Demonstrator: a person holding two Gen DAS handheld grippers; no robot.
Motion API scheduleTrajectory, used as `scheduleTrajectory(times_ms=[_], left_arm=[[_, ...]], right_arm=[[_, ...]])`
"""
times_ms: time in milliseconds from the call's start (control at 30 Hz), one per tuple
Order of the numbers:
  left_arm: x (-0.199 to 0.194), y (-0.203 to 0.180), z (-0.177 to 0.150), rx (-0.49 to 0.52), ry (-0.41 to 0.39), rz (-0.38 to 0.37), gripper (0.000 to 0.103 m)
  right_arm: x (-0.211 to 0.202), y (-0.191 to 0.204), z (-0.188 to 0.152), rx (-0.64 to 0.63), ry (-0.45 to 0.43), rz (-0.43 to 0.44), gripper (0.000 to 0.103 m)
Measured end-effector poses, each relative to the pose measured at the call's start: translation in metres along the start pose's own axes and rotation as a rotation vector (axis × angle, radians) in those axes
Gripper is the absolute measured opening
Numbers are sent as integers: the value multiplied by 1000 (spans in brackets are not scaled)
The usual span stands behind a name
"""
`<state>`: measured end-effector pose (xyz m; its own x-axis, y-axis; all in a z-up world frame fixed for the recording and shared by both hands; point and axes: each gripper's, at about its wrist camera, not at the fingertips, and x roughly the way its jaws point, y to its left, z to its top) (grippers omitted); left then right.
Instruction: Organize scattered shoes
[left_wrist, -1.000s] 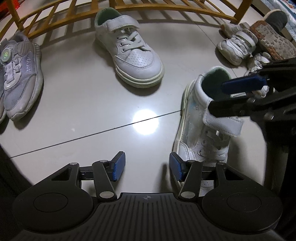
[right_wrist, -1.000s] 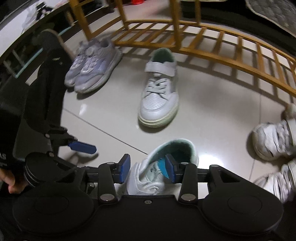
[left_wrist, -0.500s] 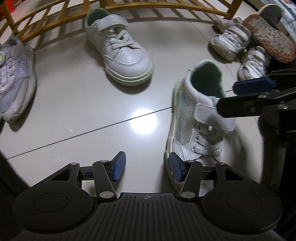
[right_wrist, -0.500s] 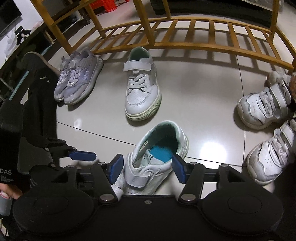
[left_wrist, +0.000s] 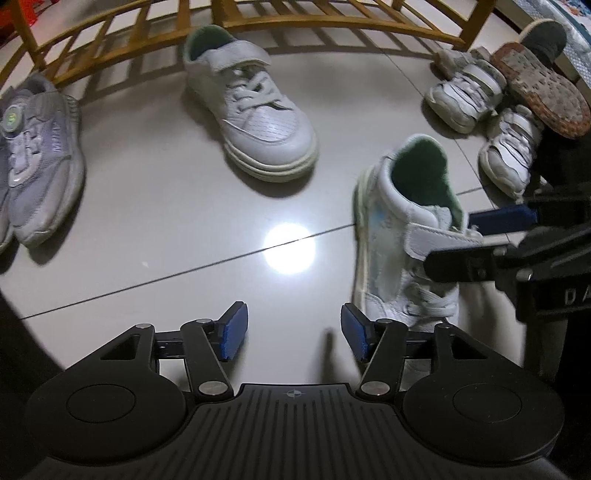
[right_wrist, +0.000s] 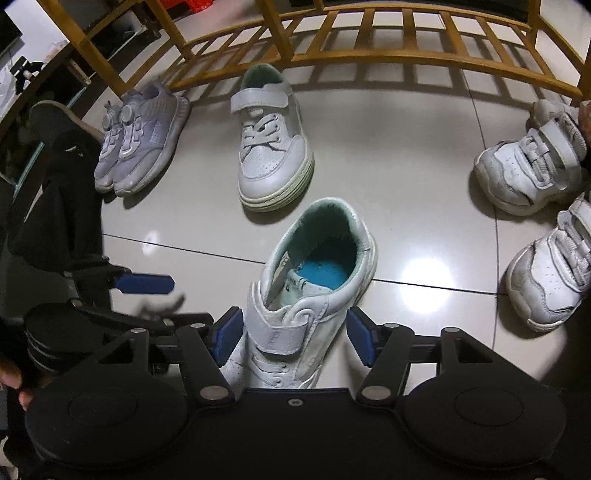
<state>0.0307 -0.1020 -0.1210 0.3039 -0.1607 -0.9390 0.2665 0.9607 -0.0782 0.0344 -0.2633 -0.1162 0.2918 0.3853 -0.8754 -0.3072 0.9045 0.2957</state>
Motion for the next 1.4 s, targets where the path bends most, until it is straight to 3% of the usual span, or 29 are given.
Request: scheduleTrajectory(times_ms=[267,700,1000,1233,1400], left_arm=[[-2,10,3,-16,-22,45,60],[-4,52,19,-91,-67,80,62],[-16,109,23,-150,-76,92,64],[-17,86,9,-129,-78,88,64],[-18,94,10,-137,-88,95,65]], right_arm=[[10,4,-3,-11,18,-28,60],[18,2,-1,44,39,-28,69],[26,6,1,19,56,-36,64],[29,10,3,3,79,32,62],[37,21,11,-10,79,90,62]])
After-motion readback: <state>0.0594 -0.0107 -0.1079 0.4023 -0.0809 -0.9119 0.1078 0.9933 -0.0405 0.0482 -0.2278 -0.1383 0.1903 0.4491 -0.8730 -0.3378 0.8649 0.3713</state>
